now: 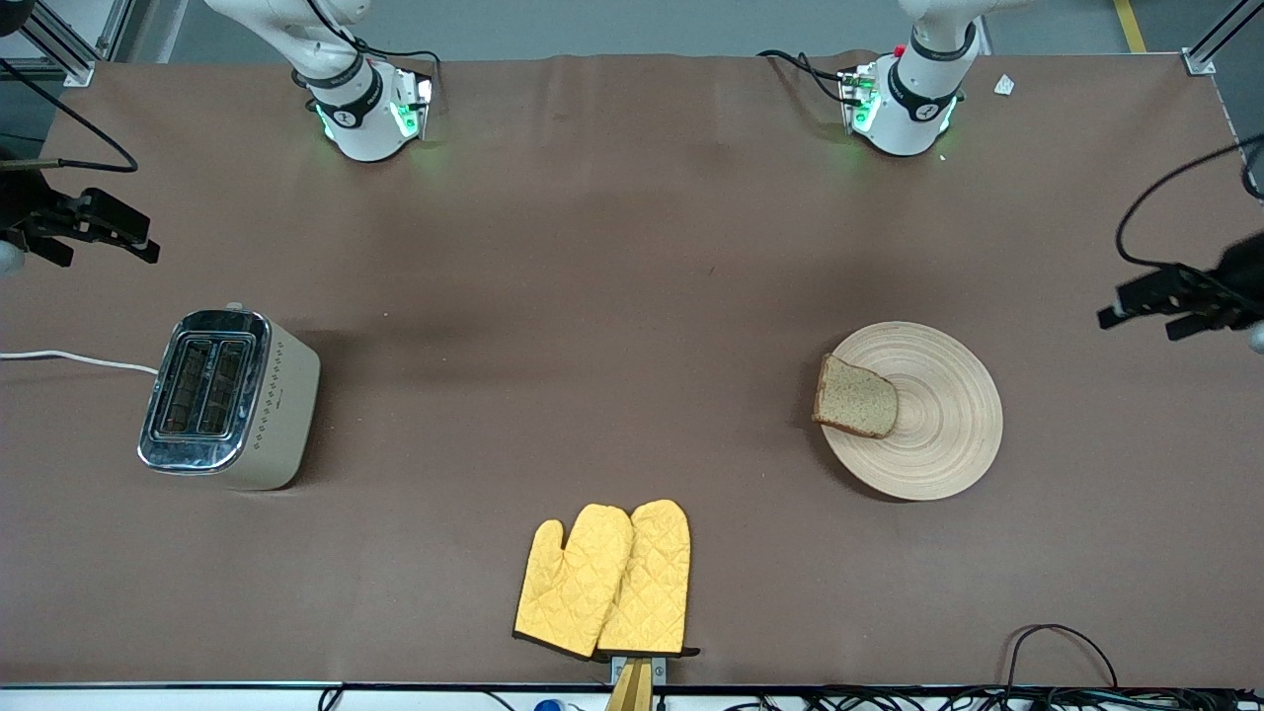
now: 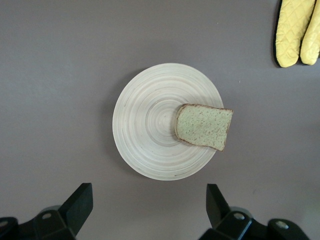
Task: Move plate and put bread in toaster
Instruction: 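Move the left gripper toward the rim of the wooden plate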
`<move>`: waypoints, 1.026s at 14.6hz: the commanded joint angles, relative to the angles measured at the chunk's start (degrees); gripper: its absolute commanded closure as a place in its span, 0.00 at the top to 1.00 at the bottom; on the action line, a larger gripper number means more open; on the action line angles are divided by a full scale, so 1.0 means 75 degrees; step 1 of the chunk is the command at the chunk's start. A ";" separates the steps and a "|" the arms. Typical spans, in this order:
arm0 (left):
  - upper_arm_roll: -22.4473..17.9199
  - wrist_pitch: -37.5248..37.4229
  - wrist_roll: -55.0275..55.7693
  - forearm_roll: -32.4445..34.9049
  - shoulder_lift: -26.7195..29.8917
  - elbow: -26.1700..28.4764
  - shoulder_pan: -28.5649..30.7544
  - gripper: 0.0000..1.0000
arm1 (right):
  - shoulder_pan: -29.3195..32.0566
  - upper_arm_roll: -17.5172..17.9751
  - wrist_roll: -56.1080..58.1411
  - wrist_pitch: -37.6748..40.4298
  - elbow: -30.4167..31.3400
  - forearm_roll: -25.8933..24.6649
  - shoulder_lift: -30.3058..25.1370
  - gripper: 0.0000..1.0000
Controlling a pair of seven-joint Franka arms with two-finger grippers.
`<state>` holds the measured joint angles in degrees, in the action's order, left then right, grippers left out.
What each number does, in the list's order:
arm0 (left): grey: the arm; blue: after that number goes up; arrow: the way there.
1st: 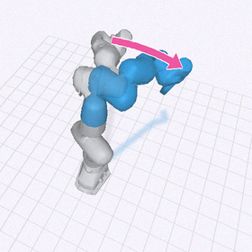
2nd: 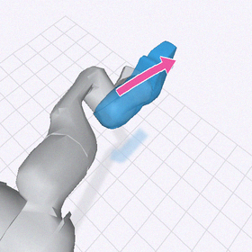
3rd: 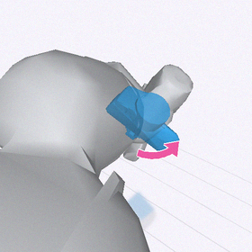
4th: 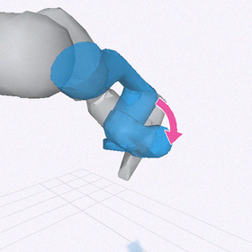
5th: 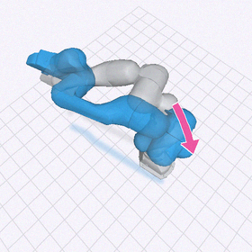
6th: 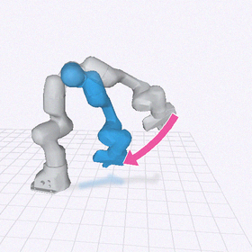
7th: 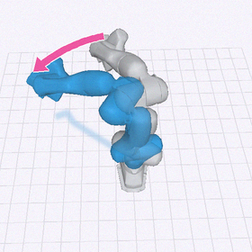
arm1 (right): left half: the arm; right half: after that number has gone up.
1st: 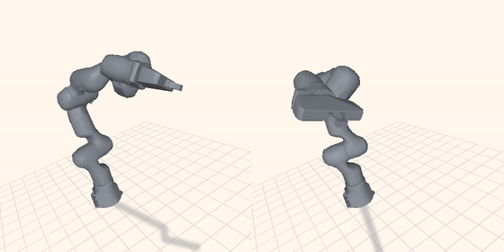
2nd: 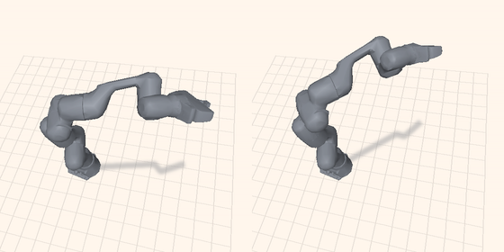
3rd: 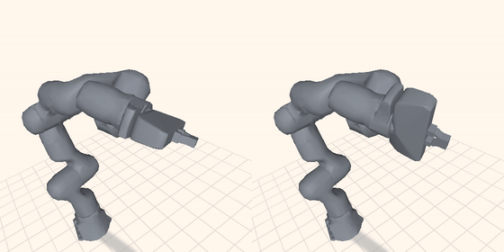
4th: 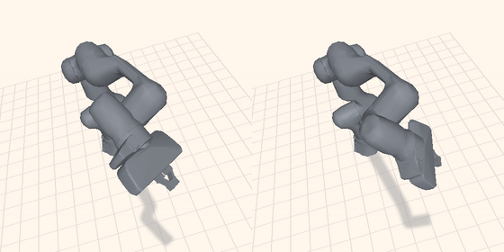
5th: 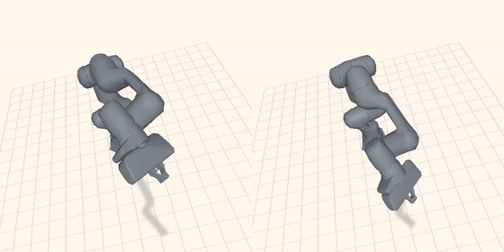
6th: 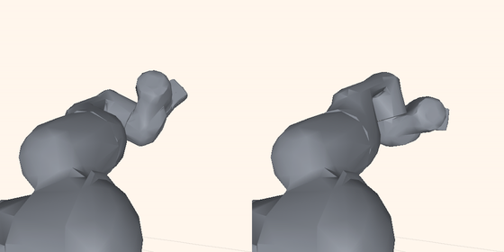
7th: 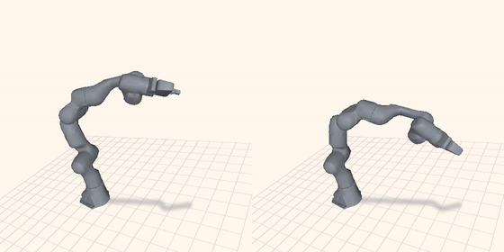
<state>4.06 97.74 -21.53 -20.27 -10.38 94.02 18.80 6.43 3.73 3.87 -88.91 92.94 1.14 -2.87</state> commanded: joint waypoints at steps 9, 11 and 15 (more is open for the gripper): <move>0.0161 -0.0212 -0.2508 -0.2641 -0.3877 -0.0360 0.1490 1.00 | 0.0033 0.0019 0.0082 -0.0052 0.0194 0.0024 -0.0169 1.00; 0.0220 -0.0212 -0.2496 -0.2665 -0.3901 -0.0348 0.1245 1.00 | 0.0033 0.0019 0.0082 -0.0052 0.0183 0.0024 -0.0169 1.00; 0.0255 -0.0026 -0.2659 -0.2876 -0.4309 -0.0336 0.1020 1.00 | 0.0044 0.0019 0.0082 -0.0052 0.0182 0.0024 -0.0169 1.00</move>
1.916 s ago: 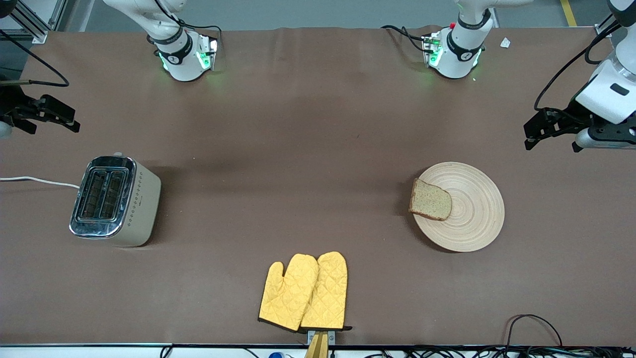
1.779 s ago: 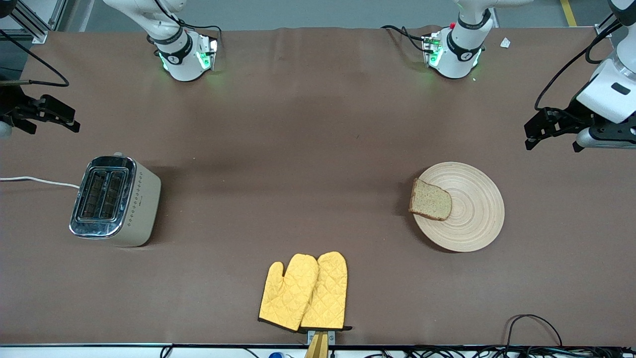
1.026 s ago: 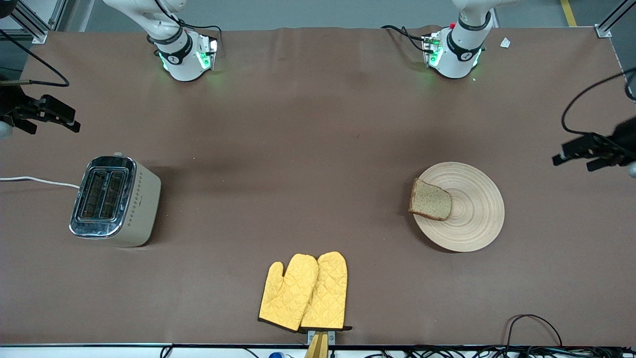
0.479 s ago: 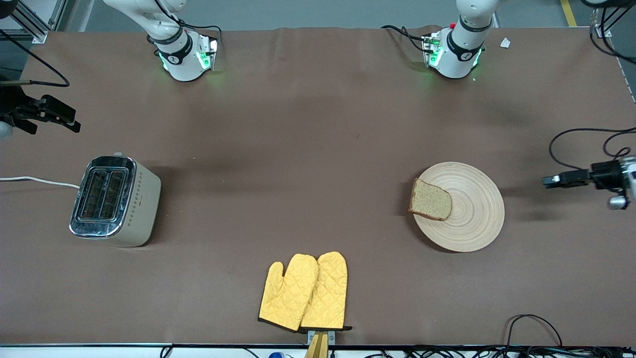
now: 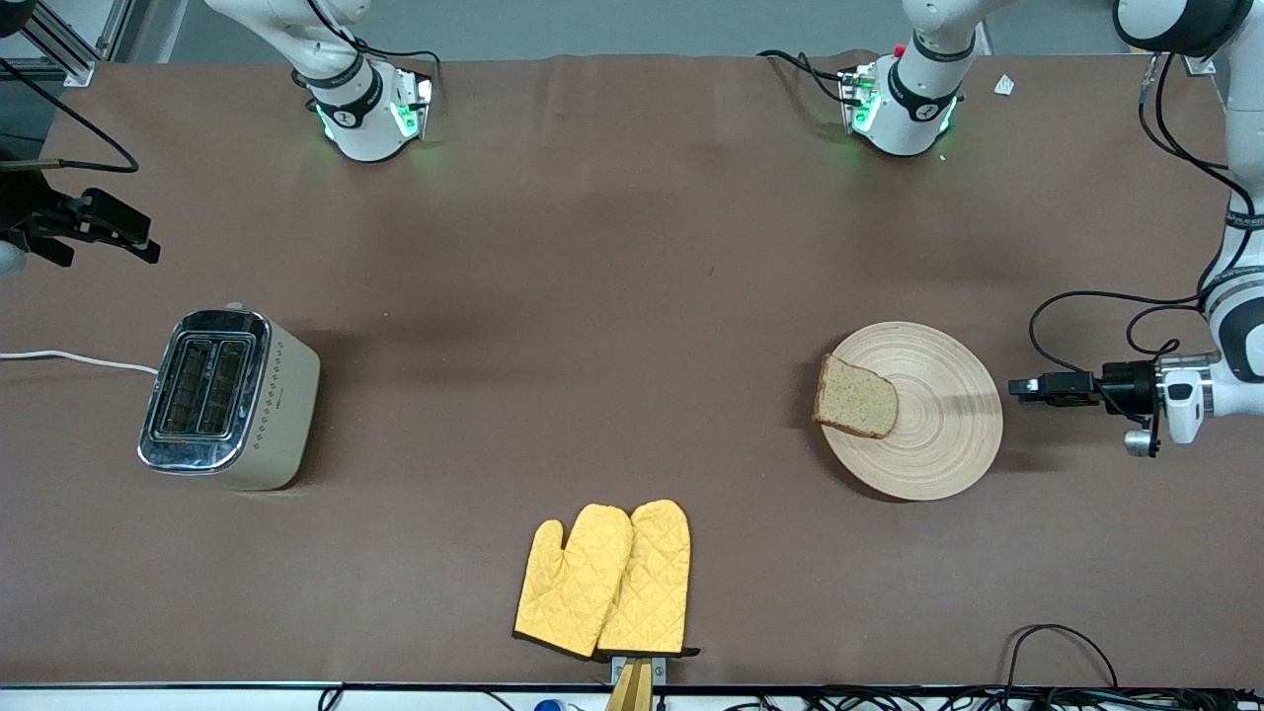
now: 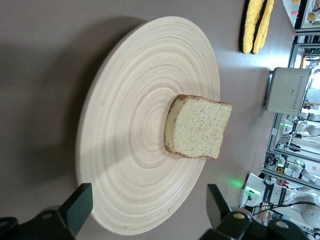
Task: Move plate and put bread in toaster
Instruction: 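Move the left gripper toward the rim of the wooden plate, then grasp the plate rim with the left gripper and start pulling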
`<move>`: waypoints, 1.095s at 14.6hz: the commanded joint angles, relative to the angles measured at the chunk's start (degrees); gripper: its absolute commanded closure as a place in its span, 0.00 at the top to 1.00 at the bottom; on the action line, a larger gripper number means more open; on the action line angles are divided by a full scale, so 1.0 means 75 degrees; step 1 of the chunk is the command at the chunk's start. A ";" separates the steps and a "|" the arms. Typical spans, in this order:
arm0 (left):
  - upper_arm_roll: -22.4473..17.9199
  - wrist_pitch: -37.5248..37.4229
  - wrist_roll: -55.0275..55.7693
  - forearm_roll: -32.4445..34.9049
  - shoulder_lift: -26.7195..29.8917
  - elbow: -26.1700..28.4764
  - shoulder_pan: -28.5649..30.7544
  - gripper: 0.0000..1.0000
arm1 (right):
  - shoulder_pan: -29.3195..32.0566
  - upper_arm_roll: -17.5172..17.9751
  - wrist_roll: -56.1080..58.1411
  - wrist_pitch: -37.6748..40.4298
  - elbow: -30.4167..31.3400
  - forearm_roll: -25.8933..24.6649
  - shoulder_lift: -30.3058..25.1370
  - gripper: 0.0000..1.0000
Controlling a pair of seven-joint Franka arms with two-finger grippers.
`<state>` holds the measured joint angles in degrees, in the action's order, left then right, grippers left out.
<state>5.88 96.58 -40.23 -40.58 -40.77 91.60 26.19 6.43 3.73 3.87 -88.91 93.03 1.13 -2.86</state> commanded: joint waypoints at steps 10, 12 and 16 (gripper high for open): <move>0.0013 0.0469 -0.0671 -0.0388 -0.0727 -0.0049 0.0129 0.99 | 0.0080 0.0018 0.0082 -0.0039 0.0170 0.0025 -0.0169 1.00; 0.0025 0.0529 -0.0695 -0.0483 -0.0868 -0.0038 0.0082 0.85 | 0.0080 0.0007 0.0070 -0.0086 0.0181 0.0037 -0.0157 1.00; 0.0037 0.0541 -0.0707 -0.0436 -0.0857 -0.0061 -0.0012 0.32 | 0.0068 0.0018 0.0070 -0.0086 0.0170 0.0037 -0.0134 1.00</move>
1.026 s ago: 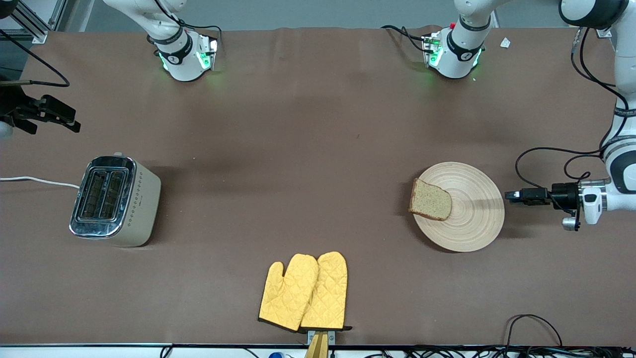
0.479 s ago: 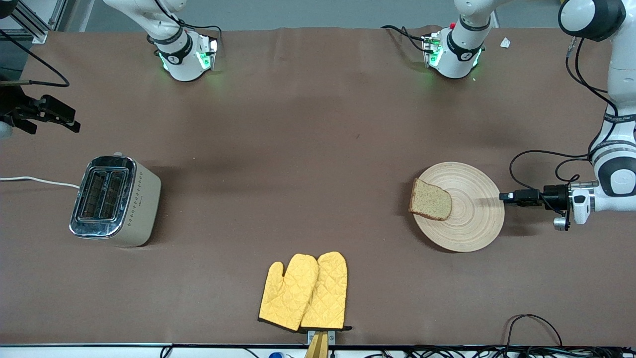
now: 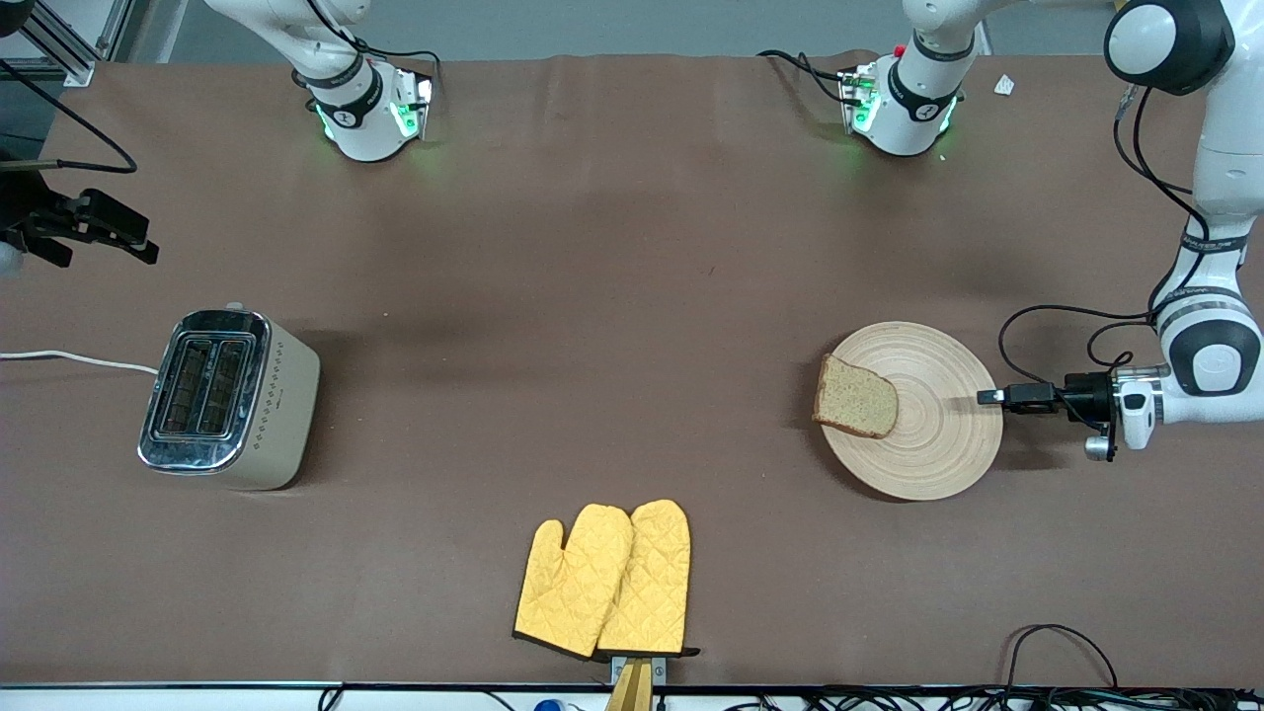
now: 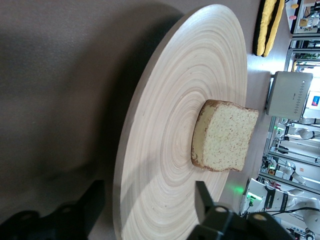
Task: Move plate and put bread in toaster
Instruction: 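Grasp the plate rim with the left gripper and start pulling, then slide the plate toward the toaster while the right gripper reaches the bread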
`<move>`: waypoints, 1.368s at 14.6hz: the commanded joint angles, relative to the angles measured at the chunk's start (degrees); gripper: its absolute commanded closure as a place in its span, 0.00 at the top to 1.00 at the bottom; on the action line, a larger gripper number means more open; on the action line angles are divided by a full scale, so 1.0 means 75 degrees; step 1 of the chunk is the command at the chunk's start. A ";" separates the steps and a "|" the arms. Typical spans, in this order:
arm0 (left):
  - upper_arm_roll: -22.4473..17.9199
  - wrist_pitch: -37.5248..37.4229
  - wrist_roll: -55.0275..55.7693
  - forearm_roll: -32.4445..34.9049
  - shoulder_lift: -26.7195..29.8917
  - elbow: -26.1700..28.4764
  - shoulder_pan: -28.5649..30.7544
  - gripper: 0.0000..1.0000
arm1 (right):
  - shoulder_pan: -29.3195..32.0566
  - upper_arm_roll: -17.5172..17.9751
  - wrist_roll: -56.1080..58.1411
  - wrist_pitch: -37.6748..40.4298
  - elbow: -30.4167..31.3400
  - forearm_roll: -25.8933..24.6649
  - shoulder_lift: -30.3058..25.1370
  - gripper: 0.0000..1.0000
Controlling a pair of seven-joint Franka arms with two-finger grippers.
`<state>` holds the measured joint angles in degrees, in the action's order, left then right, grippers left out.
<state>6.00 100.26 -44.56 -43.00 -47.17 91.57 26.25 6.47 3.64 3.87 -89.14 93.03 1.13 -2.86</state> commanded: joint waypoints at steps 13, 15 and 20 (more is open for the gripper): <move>0.1434 -0.0255 0.0066 -0.0266 0.0406 -0.0069 -0.0009 0.00 | -0.0100 0.0042 -0.0105 -0.0091 -0.0194 0.0049 0.0240 1.00; 0.2045 -0.0103 0.0898 -0.1047 0.0406 -0.0057 -0.0101 0.00 | -0.0381 0.0043 -0.0281 -0.0290 -0.0275 0.0037 0.0579 1.00; 0.2692 0.1909 0.2025 -0.2267 0.0371 0.0048 -0.1610 0.00 | -0.0967 0.0043 -0.1697 -0.0957 -0.0287 0.0154 0.1552 1.00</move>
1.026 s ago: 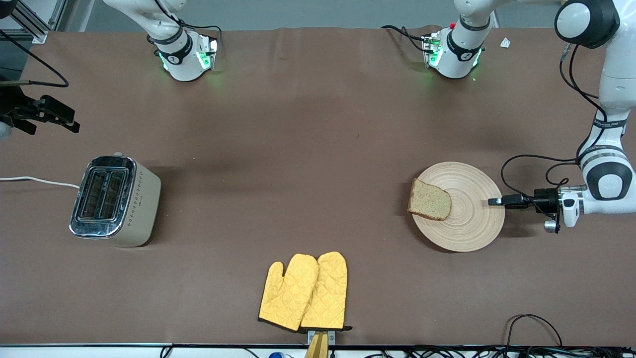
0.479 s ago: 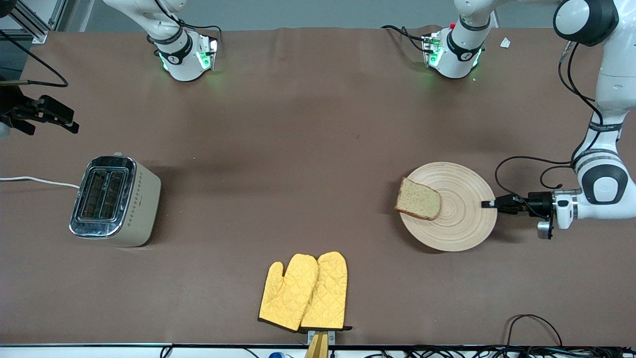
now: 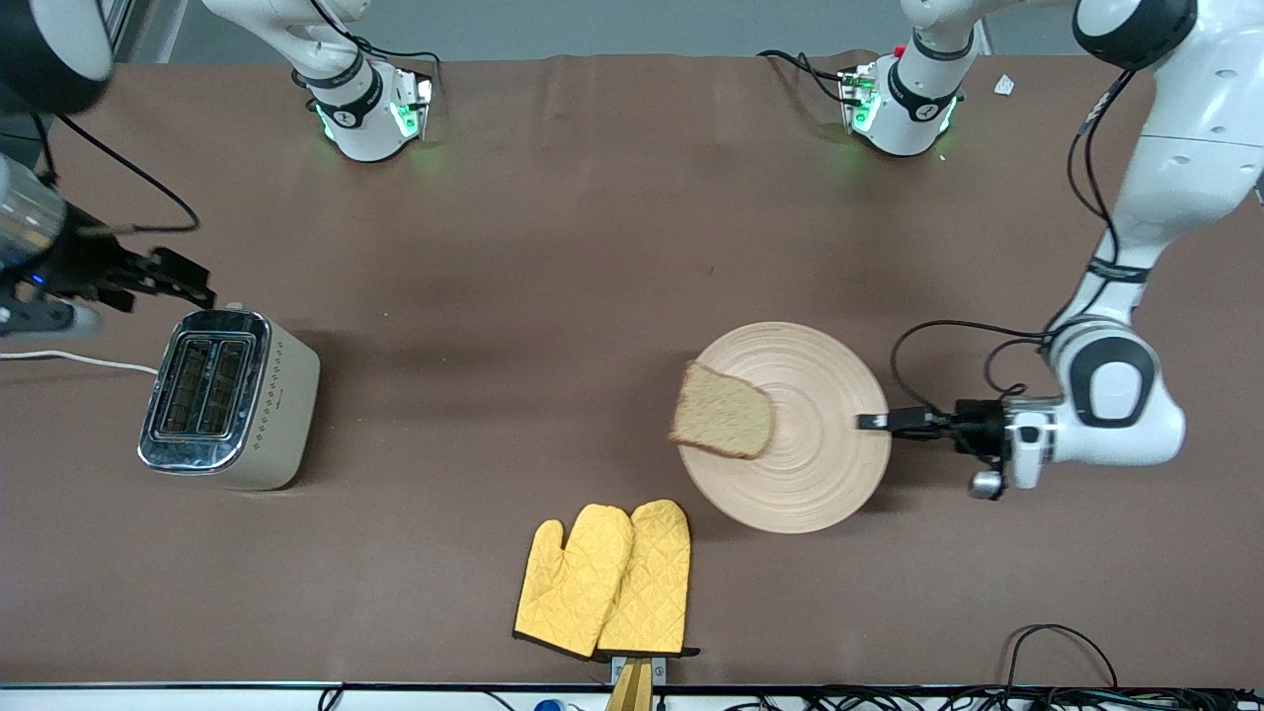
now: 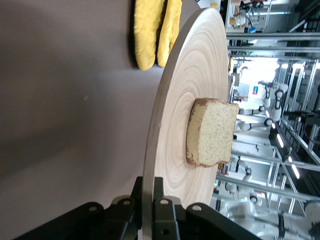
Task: Move plate and put bread in toaster
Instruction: 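Slide the plate toward the toaster while the right gripper reaches the bread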
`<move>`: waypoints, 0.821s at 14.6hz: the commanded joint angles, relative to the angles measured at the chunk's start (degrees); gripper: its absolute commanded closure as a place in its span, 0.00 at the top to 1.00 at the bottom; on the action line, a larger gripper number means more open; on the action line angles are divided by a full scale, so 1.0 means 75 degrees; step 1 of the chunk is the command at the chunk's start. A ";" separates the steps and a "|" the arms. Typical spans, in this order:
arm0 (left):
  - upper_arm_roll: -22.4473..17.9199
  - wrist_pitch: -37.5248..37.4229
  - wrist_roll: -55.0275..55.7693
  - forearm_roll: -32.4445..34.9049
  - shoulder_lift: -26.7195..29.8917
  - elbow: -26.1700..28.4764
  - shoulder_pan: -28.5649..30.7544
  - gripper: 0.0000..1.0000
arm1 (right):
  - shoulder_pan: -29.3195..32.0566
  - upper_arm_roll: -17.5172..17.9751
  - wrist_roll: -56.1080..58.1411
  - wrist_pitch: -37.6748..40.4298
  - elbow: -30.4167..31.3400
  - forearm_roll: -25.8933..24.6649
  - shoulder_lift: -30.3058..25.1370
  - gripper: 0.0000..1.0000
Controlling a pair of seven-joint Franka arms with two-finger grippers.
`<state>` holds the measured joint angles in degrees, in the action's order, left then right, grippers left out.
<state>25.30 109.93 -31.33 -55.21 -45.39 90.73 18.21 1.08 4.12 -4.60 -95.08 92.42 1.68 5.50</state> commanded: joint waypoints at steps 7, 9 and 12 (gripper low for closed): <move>0.0072 0.4885 0.0896 -0.3464 -0.0438 -0.0375 -0.4520 0.00 | -0.0987 -0.0023 -0.1554 -0.1676 -0.0101 0.0361 0.1597 1.00; 0.0072 0.5368 0.0873 -0.3805 -0.0931 -0.0868 -0.5214 0.00 | -0.0988 -0.0023 -0.1555 -0.2249 0.0074 0.0361 0.1925 1.00; 0.0060 0.5803 0.0523 -0.3818 -0.1646 -0.1419 -0.5848 0.01 | -0.1128 -0.0023 -0.1391 -0.3117 0.0706 0.0327 0.1985 1.00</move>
<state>25.77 153.49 -24.86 -82.56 -53.34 85.59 -24.78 -6.49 4.24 -15.27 -115.22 94.40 3.65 21.06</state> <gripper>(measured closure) 0.903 0.000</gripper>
